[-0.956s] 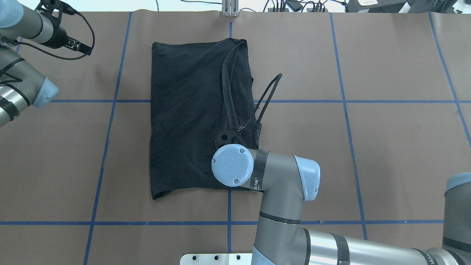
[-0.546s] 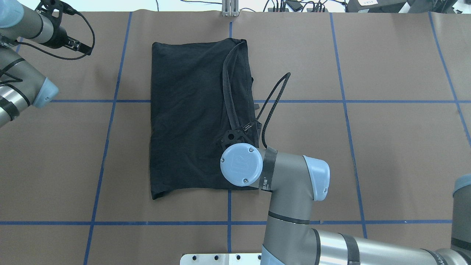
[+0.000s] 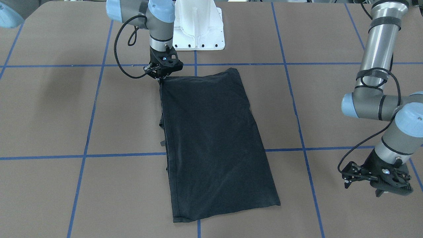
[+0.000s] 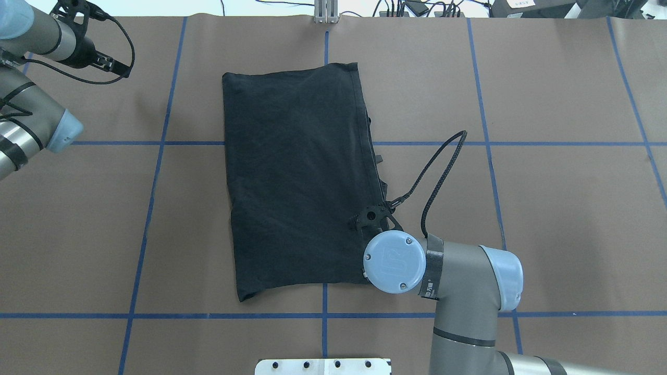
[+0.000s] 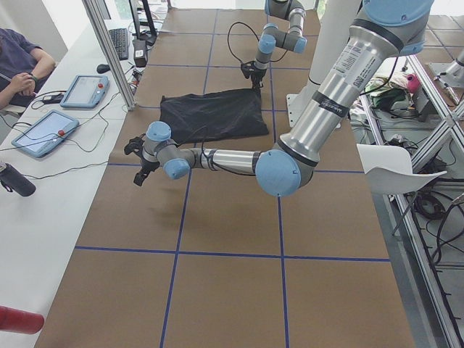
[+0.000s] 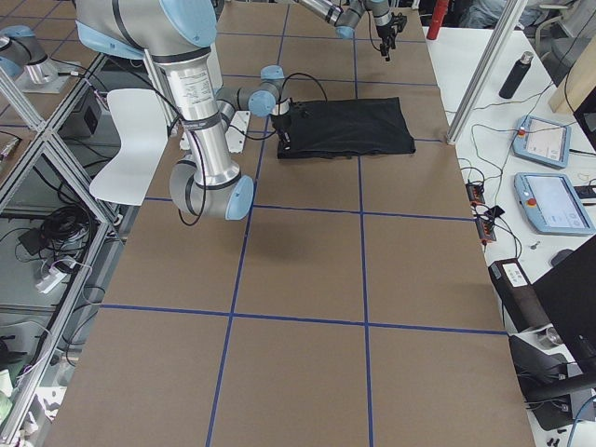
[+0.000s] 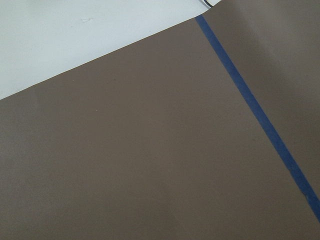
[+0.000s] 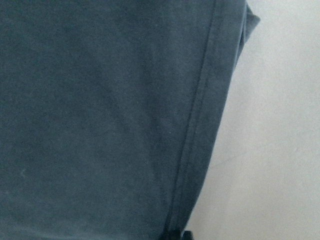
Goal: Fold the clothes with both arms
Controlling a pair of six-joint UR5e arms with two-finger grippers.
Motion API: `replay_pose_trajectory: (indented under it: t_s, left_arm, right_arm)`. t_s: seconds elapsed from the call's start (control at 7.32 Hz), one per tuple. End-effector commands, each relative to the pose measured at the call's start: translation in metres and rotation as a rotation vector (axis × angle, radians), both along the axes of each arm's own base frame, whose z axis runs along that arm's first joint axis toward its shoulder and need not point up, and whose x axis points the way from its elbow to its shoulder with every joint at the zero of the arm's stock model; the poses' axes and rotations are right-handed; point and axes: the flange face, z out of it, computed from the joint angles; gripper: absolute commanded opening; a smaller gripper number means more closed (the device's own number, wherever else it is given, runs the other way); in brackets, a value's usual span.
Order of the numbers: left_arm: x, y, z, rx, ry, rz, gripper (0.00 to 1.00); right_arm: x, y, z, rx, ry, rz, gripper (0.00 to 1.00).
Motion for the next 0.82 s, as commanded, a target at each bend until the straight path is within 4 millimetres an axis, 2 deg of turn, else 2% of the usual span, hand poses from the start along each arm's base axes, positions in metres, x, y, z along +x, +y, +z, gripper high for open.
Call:
replay_pose_trajectory:
  t_s: [0.0, 0.27, 0.41, 0.55, 0.68]
  left_arm:
    - [0.0, 0.0, -0.005, 0.006, 0.004, 0.001, 1.0]
    - [0.004, 0.006, -0.02, -0.037, 0.085, 0.014, 1.0]
    - [-0.002, 0.03, -0.022, -0.077, 0.149, 0.008, 1.0]
    - [-0.007, 0.055, -0.038, -0.115, 0.222, -0.04, 1.0]
    - [0.007, 0.097, -0.047, -0.163, 0.281, -0.051, 1.0]
  right_arm:
    - [0.007, -0.012, -0.008, -0.021, -0.023, 0.055, 1.0]
    - [0.037, -0.063, -0.021, -0.046, -0.139, 0.102, 1.0]
    - [0.058, -0.09, -0.025, -0.08, -0.174, 0.122, 1.0]
    - [0.079, -0.115, -0.025, -0.1, -0.185, 0.157, 1.0]
    - [0.097, -0.134, -0.025, -0.114, -0.198, 0.182, 1.0]
